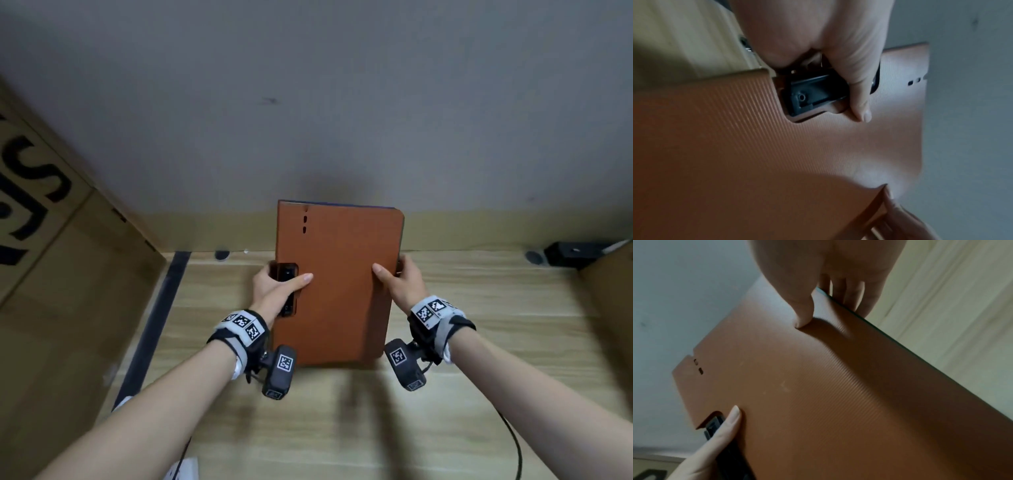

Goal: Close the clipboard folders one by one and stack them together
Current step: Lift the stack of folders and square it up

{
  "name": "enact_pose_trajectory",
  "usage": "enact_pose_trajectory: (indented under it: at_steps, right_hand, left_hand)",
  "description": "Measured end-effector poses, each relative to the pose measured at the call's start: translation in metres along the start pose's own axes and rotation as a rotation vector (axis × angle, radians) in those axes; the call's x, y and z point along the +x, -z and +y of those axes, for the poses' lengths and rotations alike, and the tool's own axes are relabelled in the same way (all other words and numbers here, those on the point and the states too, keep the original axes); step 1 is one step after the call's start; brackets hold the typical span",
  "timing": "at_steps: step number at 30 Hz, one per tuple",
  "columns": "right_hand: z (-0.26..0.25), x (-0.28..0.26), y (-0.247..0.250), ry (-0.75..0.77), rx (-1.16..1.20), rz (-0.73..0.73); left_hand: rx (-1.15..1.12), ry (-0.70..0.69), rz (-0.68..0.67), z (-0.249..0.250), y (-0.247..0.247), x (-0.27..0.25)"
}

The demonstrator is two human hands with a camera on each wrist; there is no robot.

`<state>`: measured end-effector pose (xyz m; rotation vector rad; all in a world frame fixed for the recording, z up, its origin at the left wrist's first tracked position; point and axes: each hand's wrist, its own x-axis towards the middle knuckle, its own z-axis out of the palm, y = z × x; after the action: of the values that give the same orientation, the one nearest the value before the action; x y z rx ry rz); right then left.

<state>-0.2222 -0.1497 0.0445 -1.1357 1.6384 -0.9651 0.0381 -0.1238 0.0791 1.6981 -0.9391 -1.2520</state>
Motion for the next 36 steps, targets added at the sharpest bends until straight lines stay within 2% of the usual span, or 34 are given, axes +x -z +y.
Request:
enact_pose_trajectory:
  at_steps: [5,9,14,18,24,26,31,34,36]
  right_hand:
    - [-0.025,-0.019,0.033,0.163,0.079,0.134]
    - [-0.003,-0.032,0.044,0.167,0.057,0.138]
    - [0.033,-0.039,0.043,0.118,-0.037,0.058]
    - [0.032,-0.036,0.041,0.113,-0.090,0.038]
    - [0.025,-0.028,0.039,0.075,-0.108,0.036]
    - [0.024,-0.028,0.037,0.053,-0.082,0.012]
    - [0.010,-0.028,0.034,-0.037,0.087,-0.074]
    - [0.002,-0.032,0.040,-0.041,0.116,-0.117]
    - [-0.003,-0.033,0.043,-0.046,0.126,-0.136]
  left_hand:
    - [0.057,-0.154,0.025,0.012,-0.018,-0.004]
    - [0.034,-0.113,0.014,-0.012,-0.034,-0.009]
    - [0.004,-0.095,0.014,-0.038,-0.048,-0.021]
    - [0.071,-0.112,-0.100,-0.029,-0.043,-0.020]
    - [0.200,-0.296,-0.251,0.002,-0.019,-0.014]
    - [0.191,-0.295,-0.240,0.019,-0.019,-0.023]
    - [-0.079,-0.185,-0.185,0.039,-0.031,-0.042]
    - [-0.269,-0.134,-0.093,0.052,-0.038,-0.043]
    - [-0.289,-0.100,-0.006,0.062,-0.044,-0.039]
